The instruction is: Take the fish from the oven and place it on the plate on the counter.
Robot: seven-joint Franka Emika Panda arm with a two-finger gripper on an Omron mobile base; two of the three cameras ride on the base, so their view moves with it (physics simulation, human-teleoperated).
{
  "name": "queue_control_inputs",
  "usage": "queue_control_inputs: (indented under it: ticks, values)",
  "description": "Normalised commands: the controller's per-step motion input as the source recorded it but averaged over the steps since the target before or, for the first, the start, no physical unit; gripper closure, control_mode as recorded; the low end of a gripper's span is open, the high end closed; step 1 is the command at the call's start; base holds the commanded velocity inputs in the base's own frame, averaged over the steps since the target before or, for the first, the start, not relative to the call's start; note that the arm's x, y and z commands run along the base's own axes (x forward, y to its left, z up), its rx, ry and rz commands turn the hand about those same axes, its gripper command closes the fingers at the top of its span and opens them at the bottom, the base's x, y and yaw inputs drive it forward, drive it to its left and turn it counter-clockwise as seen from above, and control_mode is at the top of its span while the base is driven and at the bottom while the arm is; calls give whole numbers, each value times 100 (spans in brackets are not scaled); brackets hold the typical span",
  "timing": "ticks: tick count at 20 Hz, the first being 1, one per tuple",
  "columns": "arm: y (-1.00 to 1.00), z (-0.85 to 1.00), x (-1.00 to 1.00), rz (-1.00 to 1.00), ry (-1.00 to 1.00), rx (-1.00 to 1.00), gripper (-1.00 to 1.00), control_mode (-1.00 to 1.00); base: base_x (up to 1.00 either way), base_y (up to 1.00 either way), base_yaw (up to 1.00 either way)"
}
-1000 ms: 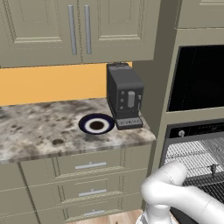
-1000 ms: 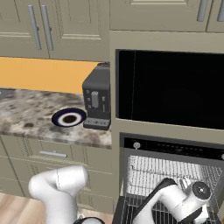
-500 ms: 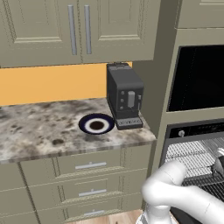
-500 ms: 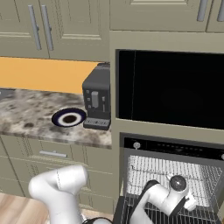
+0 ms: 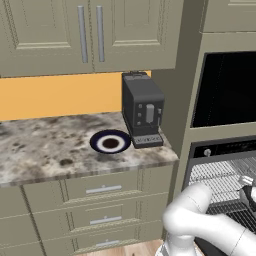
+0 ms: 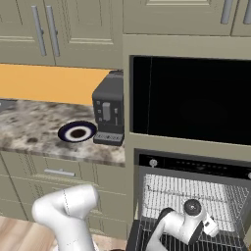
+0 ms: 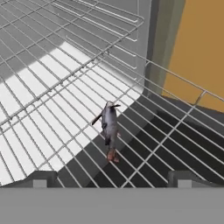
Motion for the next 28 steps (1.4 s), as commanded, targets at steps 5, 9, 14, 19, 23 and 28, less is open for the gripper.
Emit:
queue_control_inputs:
  ticks: [5, 9, 14, 19, 23, 28]
  values:
    - [0, -10, 3, 5, 19, -11, -100, -100, 0, 0, 0]
    - [-5, -9, 13, 8, 15, -1, -100, -100, 0, 0, 0]
    - [-1, -24, 0, 14, 0, 9, -100, -100, 0, 0, 0]
    - [-2, -2, 11, 18, 2, 8, -100, -100, 0, 0, 0]
    - [-17, -2, 56, 13, 11, 0, -100, -100, 0, 0, 0]
    - [-30, -19, 39, 10, 5, 0, -100, -100, 0, 0, 0]
